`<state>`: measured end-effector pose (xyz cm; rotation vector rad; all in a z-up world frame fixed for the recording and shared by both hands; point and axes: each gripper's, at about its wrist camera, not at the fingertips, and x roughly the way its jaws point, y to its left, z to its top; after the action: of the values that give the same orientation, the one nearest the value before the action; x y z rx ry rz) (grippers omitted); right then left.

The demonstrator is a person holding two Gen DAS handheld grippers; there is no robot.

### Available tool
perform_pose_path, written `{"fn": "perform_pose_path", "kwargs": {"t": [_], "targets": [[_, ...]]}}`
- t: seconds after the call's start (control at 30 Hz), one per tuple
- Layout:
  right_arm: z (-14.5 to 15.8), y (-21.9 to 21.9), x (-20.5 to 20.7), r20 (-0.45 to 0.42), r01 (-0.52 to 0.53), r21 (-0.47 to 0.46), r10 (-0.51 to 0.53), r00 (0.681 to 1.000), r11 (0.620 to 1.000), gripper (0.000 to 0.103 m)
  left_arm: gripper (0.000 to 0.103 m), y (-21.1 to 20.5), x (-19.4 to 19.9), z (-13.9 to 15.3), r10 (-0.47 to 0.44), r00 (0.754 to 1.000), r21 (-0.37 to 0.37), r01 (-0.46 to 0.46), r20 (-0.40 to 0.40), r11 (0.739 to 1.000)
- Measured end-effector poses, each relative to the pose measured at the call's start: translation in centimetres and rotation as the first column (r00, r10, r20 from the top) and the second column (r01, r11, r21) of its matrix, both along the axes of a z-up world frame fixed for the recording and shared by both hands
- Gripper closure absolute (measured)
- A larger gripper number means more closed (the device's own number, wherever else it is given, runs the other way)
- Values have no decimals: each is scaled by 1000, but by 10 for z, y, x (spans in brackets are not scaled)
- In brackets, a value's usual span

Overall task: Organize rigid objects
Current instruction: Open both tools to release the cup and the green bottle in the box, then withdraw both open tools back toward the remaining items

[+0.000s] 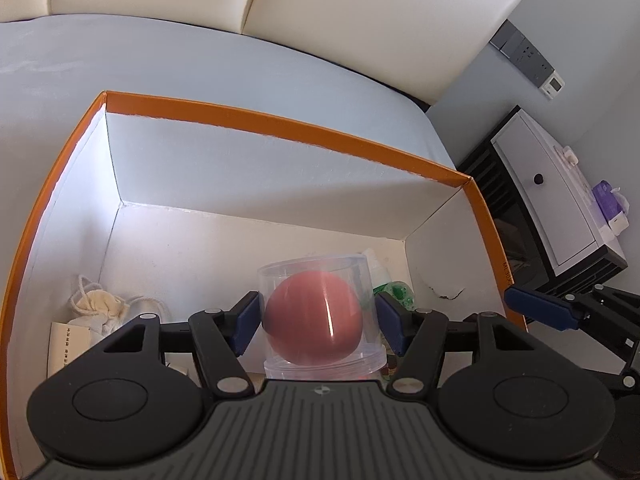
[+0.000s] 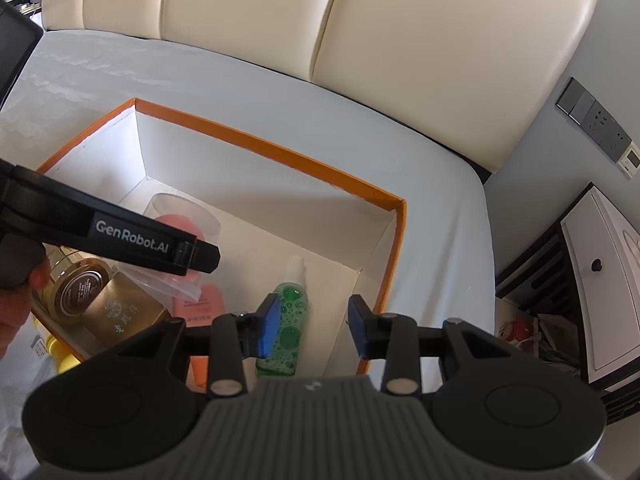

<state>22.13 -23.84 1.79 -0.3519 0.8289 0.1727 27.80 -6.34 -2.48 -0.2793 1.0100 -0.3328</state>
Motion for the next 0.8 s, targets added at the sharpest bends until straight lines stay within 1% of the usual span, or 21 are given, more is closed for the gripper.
{"fn": "perform_pose_path", "kwargs": {"t": [0.03,0.1,0.17,0.33,0.53,0.57,0.63,0.8], "targets": [[0,0,-1,0,1,1,-1,1000,1000,65,32,0,0,-1,3,1000,5,-3,-5,1000],[0,-1,1,1,1,4,-1,1000,1000,62,28,1,-1,-1,7,1000,6,-7,0,1000],[0,-2,0,3,3,3,-3,1000,1000,62,27,2,-1,0,7,1000,3,-7,0,1000],[1,-2,-1,6,3,3,-3,1000,1000,60,15,2,-4,4,7,1000,0,-7,14,1000],[7,-1,-4,24,11,8,-12,1000,1000,56,13,7,-10,20,16,996,-62,-11,84,998],[8,-1,-5,26,13,9,-13,1000,1000,56,13,8,-11,24,20,996,-64,-14,92,998],[11,0,-8,31,12,11,-13,999,1000,55,16,11,-14,30,20,994,-70,-13,111,997],[20,1,-14,48,14,19,-15,999,1000,53,17,18,-29,52,25,984,-54,-16,174,998]]}}
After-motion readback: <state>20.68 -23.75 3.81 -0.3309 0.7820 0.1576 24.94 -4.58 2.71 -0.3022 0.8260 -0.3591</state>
